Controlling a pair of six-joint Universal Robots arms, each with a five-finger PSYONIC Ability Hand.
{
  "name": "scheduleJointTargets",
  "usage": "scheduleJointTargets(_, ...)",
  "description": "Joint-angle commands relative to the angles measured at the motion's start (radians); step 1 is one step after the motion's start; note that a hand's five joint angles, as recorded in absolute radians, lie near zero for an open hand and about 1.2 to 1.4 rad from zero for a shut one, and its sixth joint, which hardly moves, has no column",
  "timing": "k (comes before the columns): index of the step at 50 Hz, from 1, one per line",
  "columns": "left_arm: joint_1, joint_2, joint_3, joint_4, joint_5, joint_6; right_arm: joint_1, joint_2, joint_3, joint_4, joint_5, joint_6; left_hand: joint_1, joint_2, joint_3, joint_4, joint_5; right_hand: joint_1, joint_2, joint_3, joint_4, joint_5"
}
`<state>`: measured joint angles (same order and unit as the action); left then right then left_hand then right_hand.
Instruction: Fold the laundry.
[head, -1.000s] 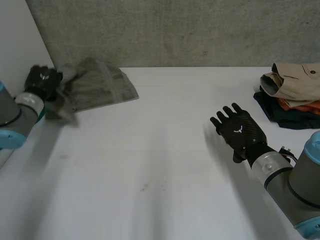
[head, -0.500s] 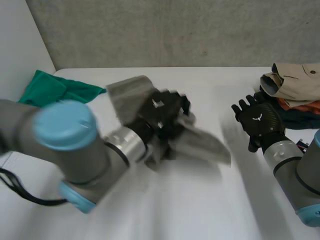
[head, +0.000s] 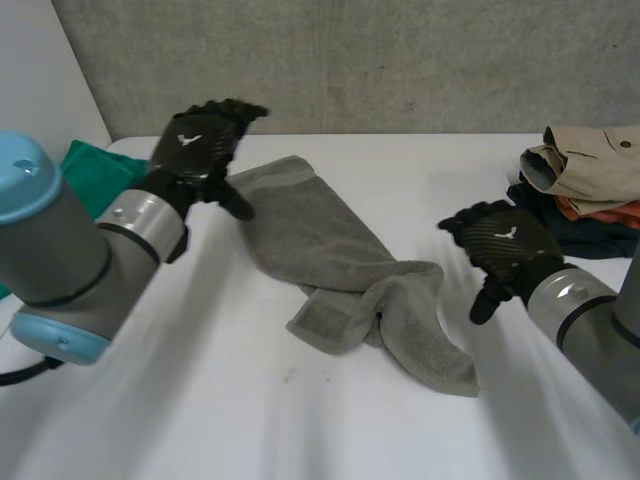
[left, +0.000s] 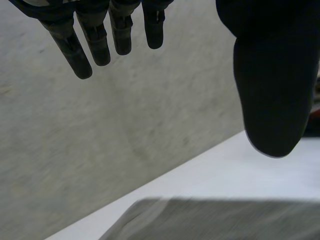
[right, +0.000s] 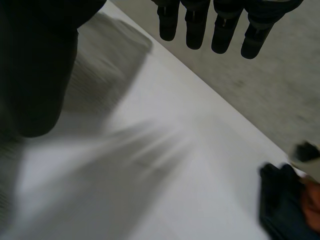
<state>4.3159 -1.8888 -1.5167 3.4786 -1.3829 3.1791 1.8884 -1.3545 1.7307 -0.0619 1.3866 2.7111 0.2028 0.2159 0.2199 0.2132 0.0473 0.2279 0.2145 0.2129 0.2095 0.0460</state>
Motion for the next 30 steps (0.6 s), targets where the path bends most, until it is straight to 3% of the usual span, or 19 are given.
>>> scheduleJointTargets(1, 0.142, -0.084, 0.000, -0.012, 0.085, 0.136, 0.149, -0.019, -0.006, -0.012, 0.002, 0.019, 0.020, 0.006, 0.002, 0.009, 0.000, -0.053, -0.040, -0.038, -0.035, -0.046)
scheduleJointTargets(8, 0.185, -0.107, -0.036, -0.016, 0.091, 0.162, 0.360, 0.136, -0.052, -0.130, 0.055, -0.130, 0.022, 0.009, 0.005, 0.012, 0.003, -0.053, -0.040, -0.038, -0.035, -0.046)
scheduleJointTargets(15, 0.186, -0.081, -0.086, -0.016, 0.094, 0.160, 0.406, 0.274, -0.115, -0.159, 0.132, -0.287, 0.020, 0.006, 0.002, 0.009, 0.000, 0.224, 0.237, 0.239, 0.242, 0.231)
scheduleJointTargets(22, 0.189, -0.036, -0.125, -0.016, 0.096, 0.160, 0.419, 0.393, -0.187, -0.234, 0.144, -0.332, 0.020, 0.006, 0.002, 0.009, 0.000, 0.297, 0.311, 0.312, 0.316, 0.305)
scheduleJointTargets(26, 0.189, -0.021, -0.128, -0.015, 0.094, 0.159, 0.419, 0.440, -0.224, -0.286, 0.144, -0.344, 0.020, 0.006, 0.002, 0.009, 0.000, 0.552, 0.565, 0.567, 0.570, 0.559)
scheduleJointTargets(28, 0.189, -0.015, -0.128, -0.015, 0.094, 0.151, 0.419, 0.437, -0.241, -0.297, 0.146, -0.356, 0.020, 0.006, 0.002, 0.009, 0.000, 1.076, 1.089, 1.091, 1.094, 1.083)
scheduleJointTargets(30, 0.189, -0.010, -0.128, -0.015, 0.094, 0.142, 0.420, 0.416, -0.250, -0.299, 0.141, -0.347, 0.020, 0.006, 0.002, 0.009, 0.000, 1.168, 1.182, 1.183, 1.187, 1.176)
